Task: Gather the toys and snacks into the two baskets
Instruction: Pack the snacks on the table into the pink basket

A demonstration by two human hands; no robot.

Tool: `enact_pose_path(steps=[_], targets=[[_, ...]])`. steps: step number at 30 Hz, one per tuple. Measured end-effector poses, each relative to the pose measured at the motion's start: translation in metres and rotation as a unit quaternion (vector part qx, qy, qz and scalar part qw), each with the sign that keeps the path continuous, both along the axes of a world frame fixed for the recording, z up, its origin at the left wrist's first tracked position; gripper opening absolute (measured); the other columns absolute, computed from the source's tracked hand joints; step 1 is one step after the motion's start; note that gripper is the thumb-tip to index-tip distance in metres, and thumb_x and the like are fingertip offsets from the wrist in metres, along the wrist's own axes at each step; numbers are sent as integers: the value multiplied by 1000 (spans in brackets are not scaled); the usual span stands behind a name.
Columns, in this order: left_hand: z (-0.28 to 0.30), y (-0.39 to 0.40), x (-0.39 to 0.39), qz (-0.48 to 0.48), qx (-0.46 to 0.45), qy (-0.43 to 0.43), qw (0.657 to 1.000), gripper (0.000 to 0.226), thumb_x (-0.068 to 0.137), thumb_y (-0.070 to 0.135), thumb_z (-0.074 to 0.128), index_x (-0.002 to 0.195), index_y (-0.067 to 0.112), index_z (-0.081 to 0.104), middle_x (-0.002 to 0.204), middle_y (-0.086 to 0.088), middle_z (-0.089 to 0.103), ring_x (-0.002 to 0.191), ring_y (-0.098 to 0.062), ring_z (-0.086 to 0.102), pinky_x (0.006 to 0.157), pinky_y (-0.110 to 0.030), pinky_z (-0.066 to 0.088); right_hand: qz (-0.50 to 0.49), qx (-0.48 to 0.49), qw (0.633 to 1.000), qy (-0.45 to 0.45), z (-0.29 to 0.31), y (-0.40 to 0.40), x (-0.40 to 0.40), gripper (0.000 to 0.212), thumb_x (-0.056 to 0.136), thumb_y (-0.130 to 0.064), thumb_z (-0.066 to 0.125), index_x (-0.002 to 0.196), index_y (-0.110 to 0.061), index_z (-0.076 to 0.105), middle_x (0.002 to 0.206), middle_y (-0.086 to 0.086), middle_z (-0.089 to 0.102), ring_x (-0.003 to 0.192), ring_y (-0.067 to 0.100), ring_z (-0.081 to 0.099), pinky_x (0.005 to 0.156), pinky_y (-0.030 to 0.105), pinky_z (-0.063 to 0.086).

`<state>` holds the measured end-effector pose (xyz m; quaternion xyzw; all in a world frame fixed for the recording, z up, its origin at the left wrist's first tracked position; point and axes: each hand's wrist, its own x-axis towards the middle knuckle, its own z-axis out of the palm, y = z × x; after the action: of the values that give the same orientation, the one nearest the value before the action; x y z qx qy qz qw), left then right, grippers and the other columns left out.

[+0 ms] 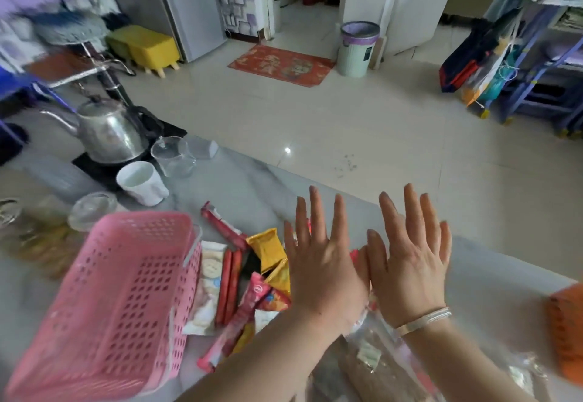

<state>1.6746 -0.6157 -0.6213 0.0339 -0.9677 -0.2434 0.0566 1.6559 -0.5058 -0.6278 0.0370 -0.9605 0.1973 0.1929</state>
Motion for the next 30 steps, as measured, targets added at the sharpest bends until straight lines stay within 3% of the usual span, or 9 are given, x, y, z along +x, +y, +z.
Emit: enact_pose_path(steps=[5,7,10,12,21,25,28,30], targets=[[8,-79,10,49,-80,28,995,71,89,52,33,150,15,35,161,-18,25,147,-36,24,118,-50,9,60,-23,998,5,3,-78,-7,51,90,-38,34,139,-24,42,153,7,29,142,28,19,112,45,11],[14,-113,14,82,-95,17,992,73,91,55,33,153,18,26,165,-15,14,150,-33,15,119,-46,3,92,-30,995,-3,2,-109,-7,51,91,-38,34,139,-24,44,152,7,30,141,29,21,112,48,17],[20,-166,18,149,-120,-46,980,76,99,53,28,157,24,-11,162,-6,-29,151,-25,-22,118,-42,-17,150,-29,988,-30,-1,-153,-4,53,92,-40,31,140,-23,43,152,7,31,140,31,26,111,52,24],[20,-200,17,185,-133,-82,970,75,101,50,28,156,24,-16,160,-4,-34,148,-24,-28,119,-45,-16,187,-21,981,-45,-5,-183,1,52,92,-41,30,139,-23,44,150,9,35,138,33,31,109,54,28],[-24,-284,-6,129,-171,-173,961,80,95,19,45,158,21,-5,165,-7,-20,151,-30,-19,122,-51,-7,259,41,962,-72,-42,-251,41,59,95,-54,16,145,-26,31,153,6,28,141,29,23,109,52,24],[-39,-305,-14,84,-199,-198,956,73,98,10,35,158,21,-5,166,-5,-13,152,-29,-14,122,-50,-6,287,63,954,-58,-60,-256,65,74,86,-60,33,149,-27,18,157,3,15,144,28,13,113,52,20],[-53,-317,-16,73,-206,-195,956,76,95,7,36,158,22,-3,167,-5,-4,153,-29,-8,122,-50,-4,327,89,940,-28,-71,-261,90,82,81,-73,32,145,-22,34,154,4,25,143,30,19,110,52,16],[-64,-323,-15,71,-222,-162,959,76,94,10,42,158,22,2,167,-4,8,154,-29,1,122,-51,-1,377,114,918,33,-84,-267,110,73,81,-69,42,136,-21,46,148,4,36,140,29,29,106,51,24]])
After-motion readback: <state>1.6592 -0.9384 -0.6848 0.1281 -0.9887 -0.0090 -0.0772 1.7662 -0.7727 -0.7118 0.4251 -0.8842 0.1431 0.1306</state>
